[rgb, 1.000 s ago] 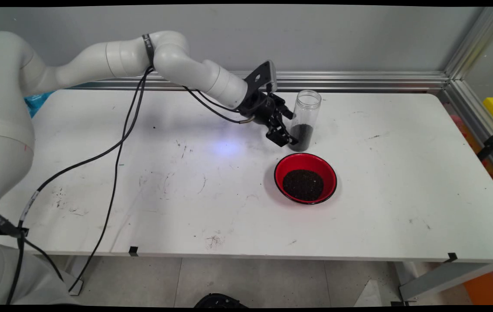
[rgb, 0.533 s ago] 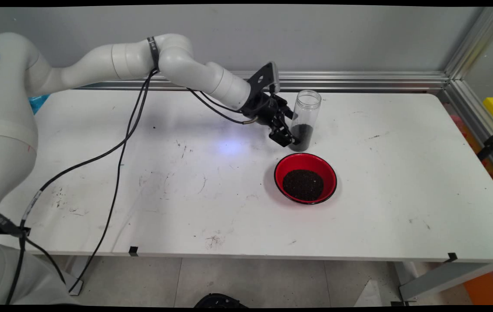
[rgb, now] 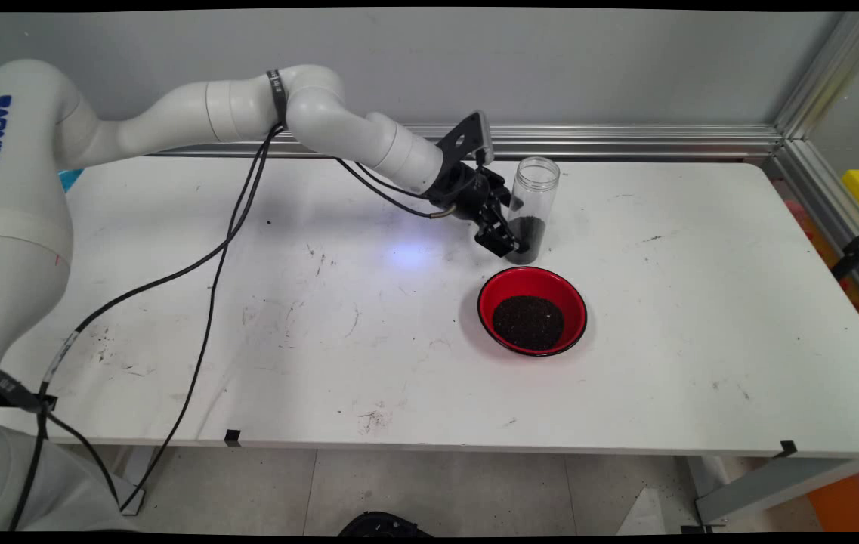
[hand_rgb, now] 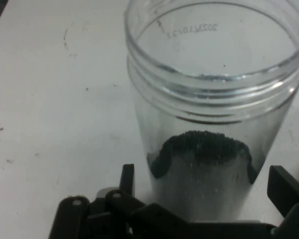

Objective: Pick up the black seasoning powder from the table, then pour the black seasoning powder in the red bowl

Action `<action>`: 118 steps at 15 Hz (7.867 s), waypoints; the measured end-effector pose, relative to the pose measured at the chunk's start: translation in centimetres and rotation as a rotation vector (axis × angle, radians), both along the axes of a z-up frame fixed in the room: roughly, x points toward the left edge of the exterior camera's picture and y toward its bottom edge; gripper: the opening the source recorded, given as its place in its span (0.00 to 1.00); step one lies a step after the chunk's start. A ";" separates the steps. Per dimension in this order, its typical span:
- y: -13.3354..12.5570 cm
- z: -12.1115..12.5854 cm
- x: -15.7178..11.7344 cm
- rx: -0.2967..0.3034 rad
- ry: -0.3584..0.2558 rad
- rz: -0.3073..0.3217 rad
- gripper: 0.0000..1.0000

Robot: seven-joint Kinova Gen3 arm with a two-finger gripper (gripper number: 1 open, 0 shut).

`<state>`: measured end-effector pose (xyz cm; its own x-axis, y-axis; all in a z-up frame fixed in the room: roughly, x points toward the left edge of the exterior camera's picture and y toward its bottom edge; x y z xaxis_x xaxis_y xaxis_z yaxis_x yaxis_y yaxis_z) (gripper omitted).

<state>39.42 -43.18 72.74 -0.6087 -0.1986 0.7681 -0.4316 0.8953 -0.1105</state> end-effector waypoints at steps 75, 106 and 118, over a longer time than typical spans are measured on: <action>5.3 7.8 -4.4 -0.889 -0.644 -0.621 0.00; 8.9 4.2 -6.7 -1.307 -0.893 -0.737 0.00; 9.6 4.0 -6.5 -1.478 -0.967 -0.804 0.00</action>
